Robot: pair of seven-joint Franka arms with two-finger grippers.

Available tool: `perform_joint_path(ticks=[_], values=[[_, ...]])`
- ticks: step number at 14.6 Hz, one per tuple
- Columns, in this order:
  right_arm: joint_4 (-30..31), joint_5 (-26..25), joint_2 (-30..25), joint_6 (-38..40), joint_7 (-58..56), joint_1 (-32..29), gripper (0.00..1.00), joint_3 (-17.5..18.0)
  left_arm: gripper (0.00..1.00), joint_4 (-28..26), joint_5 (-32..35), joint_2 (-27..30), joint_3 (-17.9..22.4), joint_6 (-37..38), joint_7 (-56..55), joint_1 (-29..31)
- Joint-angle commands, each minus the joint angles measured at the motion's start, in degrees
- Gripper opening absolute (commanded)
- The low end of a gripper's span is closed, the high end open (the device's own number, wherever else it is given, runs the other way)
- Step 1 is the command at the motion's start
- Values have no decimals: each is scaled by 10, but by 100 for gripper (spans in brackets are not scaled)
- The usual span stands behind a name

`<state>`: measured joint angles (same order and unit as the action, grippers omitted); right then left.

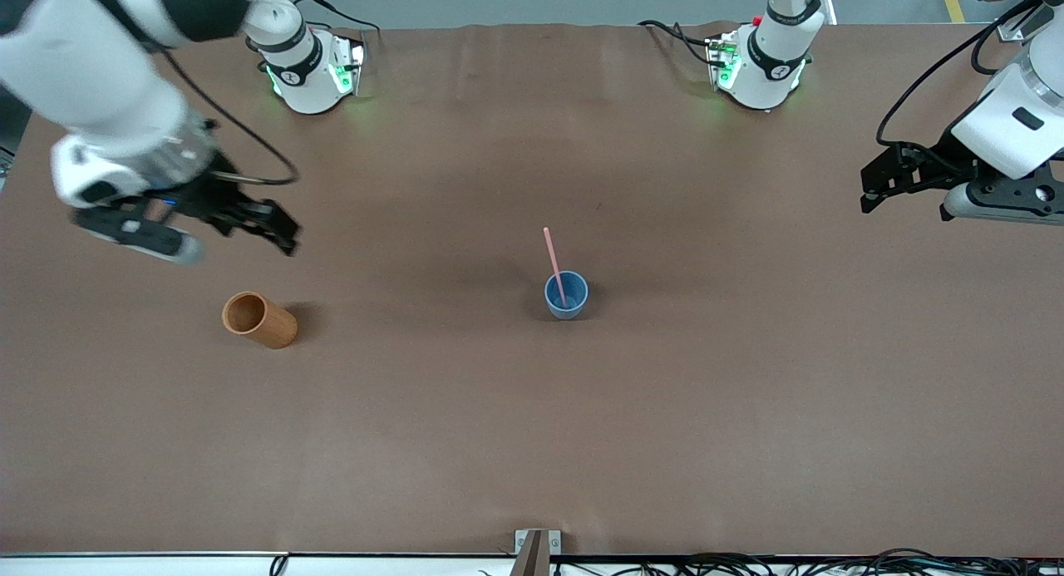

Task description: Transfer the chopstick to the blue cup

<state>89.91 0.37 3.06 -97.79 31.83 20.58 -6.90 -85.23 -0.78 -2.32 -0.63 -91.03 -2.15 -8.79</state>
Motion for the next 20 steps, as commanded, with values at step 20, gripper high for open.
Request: perform_joint_path(ticks=[20], values=[[-94,-9,-35,182,-300,-223,100,18,100,17,-11,-7,0,12,7,2]])
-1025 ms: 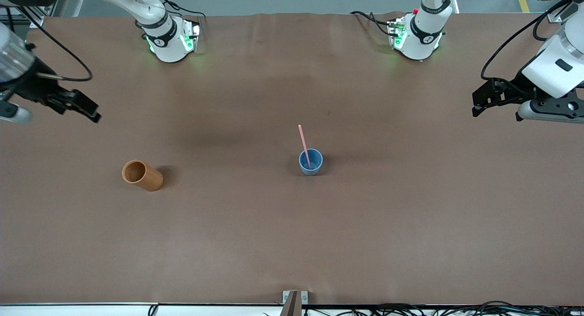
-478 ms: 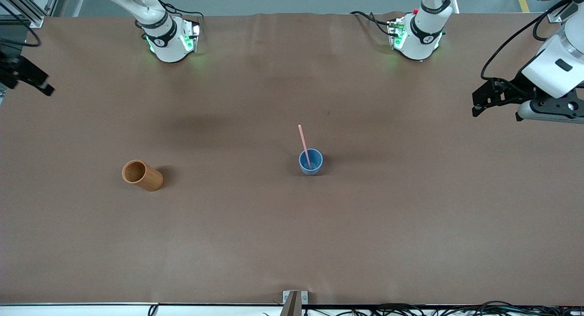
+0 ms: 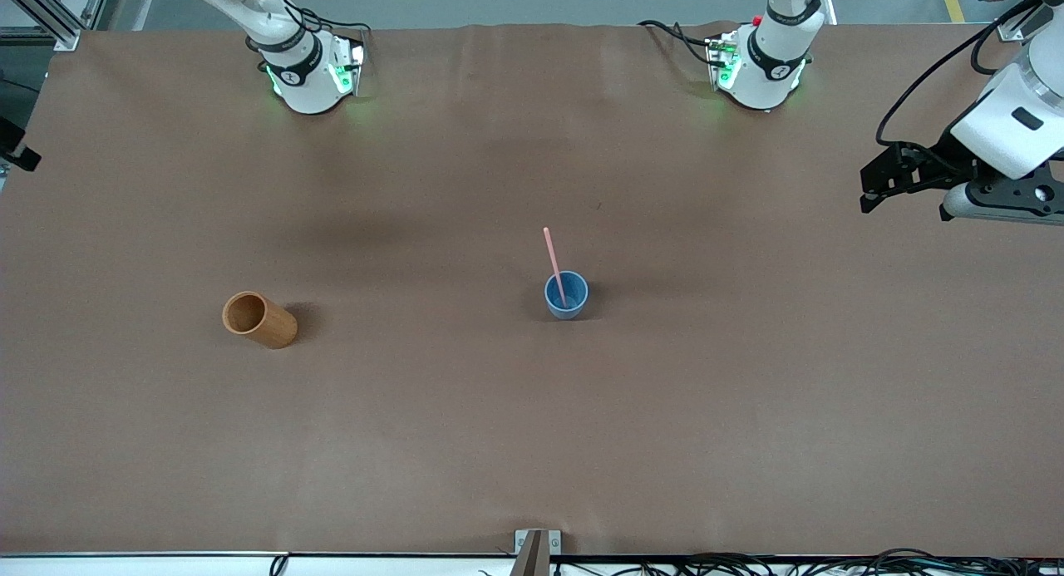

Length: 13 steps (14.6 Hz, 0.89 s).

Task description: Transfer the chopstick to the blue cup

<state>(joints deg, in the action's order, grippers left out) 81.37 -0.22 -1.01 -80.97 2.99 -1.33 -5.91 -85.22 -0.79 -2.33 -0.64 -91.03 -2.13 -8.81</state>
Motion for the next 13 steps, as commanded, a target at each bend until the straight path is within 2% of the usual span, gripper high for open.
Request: perform_joint_path(ticks=[1,5,8,13], values=[[-7,-1,6,14,-21,-4,100,9,100,17,-11,-7,0,12,7,2],[-5,2,7,9,-33,0,100,10,100,16,-11,-7,0,12,7,2],[-10,36,9,10,-33,-5,100,8,100,16,-11,-7,0,12,8,2],[11,37,4,12,-34,12,100,11,100,16,-11,-7,0,12,8,2]])
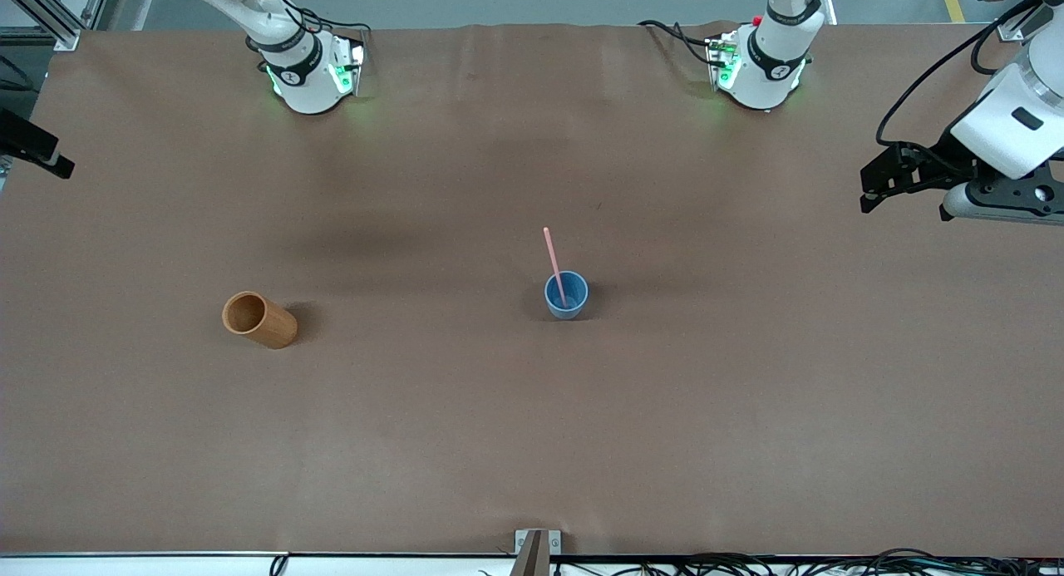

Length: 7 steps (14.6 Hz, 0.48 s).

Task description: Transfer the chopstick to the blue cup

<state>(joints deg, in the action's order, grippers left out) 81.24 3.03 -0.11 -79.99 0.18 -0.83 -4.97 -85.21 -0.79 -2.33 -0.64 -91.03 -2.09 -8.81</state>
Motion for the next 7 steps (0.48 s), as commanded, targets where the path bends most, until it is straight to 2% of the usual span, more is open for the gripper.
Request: perform_joint_path(ticks=[1,3,7], values=[[29,4,-11,-5,-6,5,100,0,100,16,-11,-7,0,12,8,2],[55,1,-29,-20,-6,5,100,0,100,16,-11,-7,0,12,8,2],[60,-2,-31,-31,-10,3,100,0,100,16,-11,-7,0,12,8,2]])
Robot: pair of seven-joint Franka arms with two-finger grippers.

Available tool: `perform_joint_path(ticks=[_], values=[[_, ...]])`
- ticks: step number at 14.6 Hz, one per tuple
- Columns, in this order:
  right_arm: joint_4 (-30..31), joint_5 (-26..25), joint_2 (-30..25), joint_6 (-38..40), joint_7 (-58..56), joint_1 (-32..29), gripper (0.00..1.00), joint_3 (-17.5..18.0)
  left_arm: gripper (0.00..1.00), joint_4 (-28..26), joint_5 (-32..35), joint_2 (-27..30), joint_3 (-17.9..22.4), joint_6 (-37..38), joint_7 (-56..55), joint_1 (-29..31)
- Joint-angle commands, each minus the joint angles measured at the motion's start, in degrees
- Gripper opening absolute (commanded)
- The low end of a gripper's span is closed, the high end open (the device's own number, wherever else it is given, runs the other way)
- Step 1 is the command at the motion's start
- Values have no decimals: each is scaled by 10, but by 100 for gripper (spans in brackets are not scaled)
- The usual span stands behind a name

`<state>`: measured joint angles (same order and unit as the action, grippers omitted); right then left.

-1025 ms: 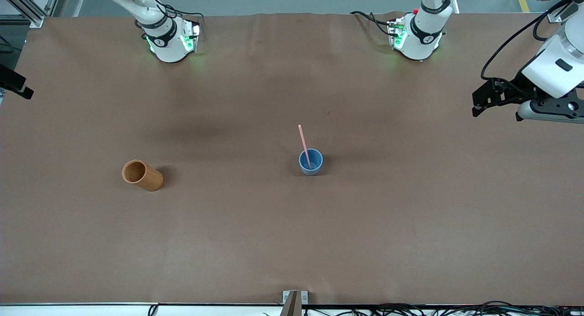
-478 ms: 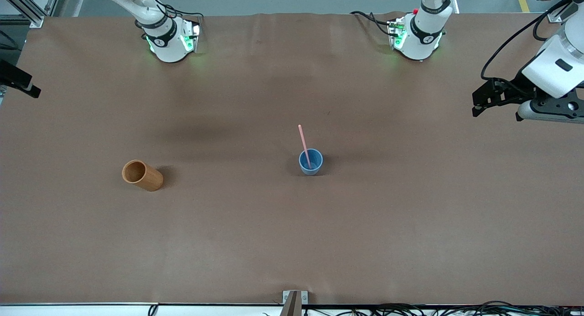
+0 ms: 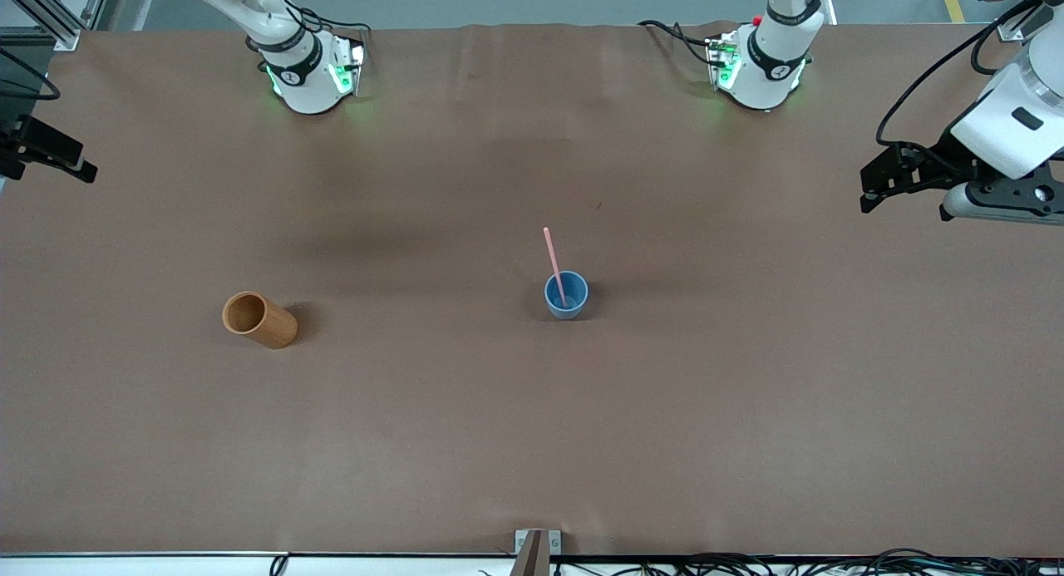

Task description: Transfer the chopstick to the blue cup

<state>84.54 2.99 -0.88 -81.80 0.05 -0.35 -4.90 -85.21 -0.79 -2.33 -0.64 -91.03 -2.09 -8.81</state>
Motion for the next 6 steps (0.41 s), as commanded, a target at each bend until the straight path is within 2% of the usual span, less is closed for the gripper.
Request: perform_joint_path(ticks=[1,6], values=[[29,-2,-24,-13,-9,-3,100,-2,100,16,-11,-7,0,12,8,2],[31,-15,-23,-24,-10,-3,100,-2,100,16,-11,-7,0,12,8,2]])
